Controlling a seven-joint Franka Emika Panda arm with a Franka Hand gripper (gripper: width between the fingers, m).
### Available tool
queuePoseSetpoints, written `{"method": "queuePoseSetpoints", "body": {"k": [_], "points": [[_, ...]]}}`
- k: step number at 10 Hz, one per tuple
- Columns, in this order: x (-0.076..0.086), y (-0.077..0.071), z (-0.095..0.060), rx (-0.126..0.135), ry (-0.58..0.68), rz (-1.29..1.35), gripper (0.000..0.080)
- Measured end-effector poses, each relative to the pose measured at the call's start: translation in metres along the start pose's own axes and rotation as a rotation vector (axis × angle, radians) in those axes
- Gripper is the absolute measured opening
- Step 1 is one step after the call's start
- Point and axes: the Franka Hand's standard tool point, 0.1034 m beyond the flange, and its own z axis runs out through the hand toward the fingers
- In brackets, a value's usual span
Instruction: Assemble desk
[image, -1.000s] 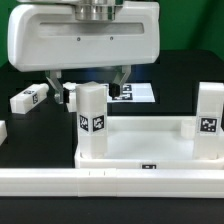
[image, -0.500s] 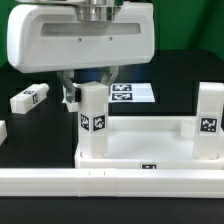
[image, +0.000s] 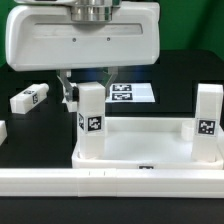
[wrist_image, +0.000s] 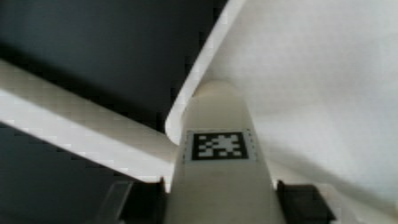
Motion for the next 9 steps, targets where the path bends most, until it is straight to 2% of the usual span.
{"method": "queuePoseSetpoints", "body": {"k": [9], "points": [[0.004,-0.011,0.001,0.038,0.002,0.929,0.0294]]}}
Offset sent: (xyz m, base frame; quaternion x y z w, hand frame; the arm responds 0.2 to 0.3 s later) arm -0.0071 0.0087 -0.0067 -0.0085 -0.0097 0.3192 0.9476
